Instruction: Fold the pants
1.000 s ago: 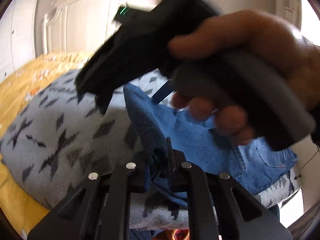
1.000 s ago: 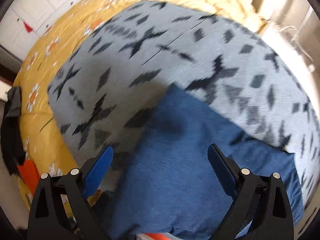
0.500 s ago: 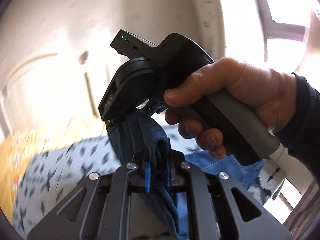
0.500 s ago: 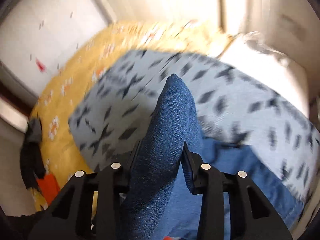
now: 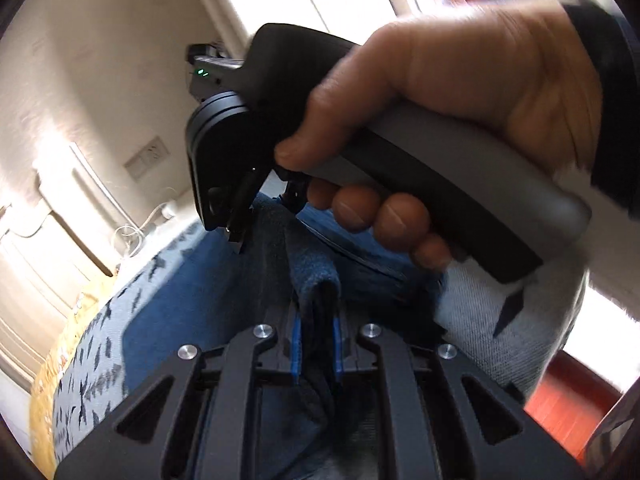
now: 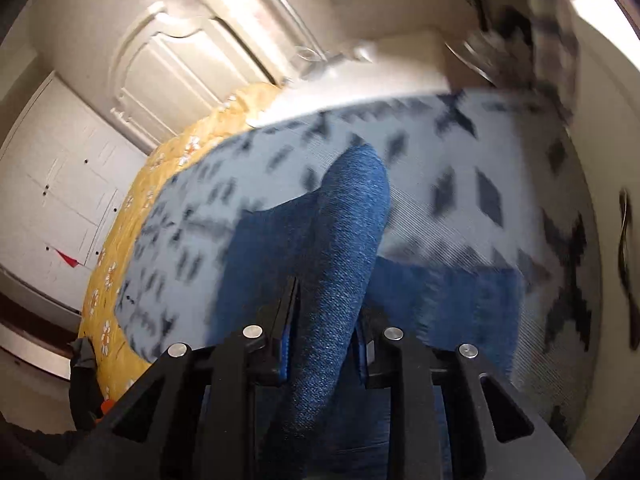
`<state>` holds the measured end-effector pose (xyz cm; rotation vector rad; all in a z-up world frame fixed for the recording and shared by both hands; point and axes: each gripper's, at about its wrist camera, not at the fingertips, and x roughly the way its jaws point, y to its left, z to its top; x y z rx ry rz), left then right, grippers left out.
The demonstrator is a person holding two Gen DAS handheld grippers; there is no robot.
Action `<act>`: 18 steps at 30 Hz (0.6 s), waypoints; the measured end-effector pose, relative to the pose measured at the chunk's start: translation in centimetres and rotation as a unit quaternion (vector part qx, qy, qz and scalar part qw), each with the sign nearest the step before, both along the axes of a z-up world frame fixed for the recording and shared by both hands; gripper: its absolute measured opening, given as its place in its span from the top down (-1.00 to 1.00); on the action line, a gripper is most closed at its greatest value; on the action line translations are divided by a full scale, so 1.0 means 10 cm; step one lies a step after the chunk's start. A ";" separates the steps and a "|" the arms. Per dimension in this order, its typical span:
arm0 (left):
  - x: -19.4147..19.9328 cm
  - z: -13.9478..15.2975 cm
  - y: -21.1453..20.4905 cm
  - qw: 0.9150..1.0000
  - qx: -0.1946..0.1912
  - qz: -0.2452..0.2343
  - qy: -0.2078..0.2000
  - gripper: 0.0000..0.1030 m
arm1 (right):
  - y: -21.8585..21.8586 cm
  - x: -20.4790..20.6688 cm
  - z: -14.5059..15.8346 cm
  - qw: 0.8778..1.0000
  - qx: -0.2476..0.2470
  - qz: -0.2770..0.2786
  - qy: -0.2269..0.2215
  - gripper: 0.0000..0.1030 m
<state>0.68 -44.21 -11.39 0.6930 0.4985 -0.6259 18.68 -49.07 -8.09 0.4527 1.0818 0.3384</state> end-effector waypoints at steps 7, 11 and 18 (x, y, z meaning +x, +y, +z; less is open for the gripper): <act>-0.13 -0.05 -0.13 0.998 0.017 -0.001 -0.059 0.79 | -0.11 -0.05 -0.18 1.000 -0.007 0.024 -0.017 0.61; -0.13 -0.05 -0.23 0.998 0.016 -0.001 -0.058 0.78 | -0.07 -0.06 0.02 0.998 -0.038 0.035 -0.042 0.65; -0.09 -0.09 -0.22 0.998 0.020 -0.013 -0.062 0.78 | -0.19 -0.15 -0.01 0.996 -0.062 0.027 -0.053 0.68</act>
